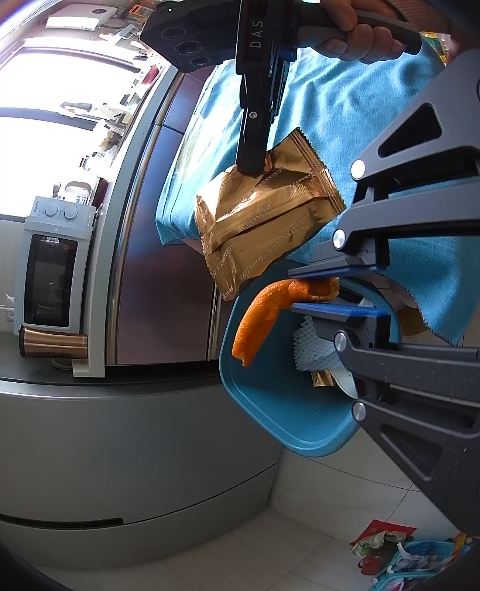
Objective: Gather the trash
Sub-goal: 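Lower the peel and wrapper into the teal bin and open both tools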
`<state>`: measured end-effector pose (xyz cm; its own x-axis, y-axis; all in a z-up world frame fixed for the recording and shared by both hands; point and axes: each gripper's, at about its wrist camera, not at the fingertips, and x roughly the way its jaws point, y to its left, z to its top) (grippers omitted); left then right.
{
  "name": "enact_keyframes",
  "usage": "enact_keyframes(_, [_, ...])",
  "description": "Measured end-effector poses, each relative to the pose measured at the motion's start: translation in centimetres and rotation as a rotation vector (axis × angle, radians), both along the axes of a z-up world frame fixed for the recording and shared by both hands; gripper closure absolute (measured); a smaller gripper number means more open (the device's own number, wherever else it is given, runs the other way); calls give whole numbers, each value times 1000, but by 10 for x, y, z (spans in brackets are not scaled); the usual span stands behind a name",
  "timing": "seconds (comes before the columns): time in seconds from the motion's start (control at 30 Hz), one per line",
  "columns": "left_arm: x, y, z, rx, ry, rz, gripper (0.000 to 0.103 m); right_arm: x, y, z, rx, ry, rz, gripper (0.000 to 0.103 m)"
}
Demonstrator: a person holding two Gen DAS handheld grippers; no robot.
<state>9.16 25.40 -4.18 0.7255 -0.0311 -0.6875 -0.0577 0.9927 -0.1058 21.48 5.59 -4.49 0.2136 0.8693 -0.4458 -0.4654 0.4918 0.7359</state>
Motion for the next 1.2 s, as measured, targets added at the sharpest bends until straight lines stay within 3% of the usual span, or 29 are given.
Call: enact_keyframes(1.2, [15, 22, -23, -6, 32, 58, 90, 12, 56, -14, -98, 39, 12, 101])
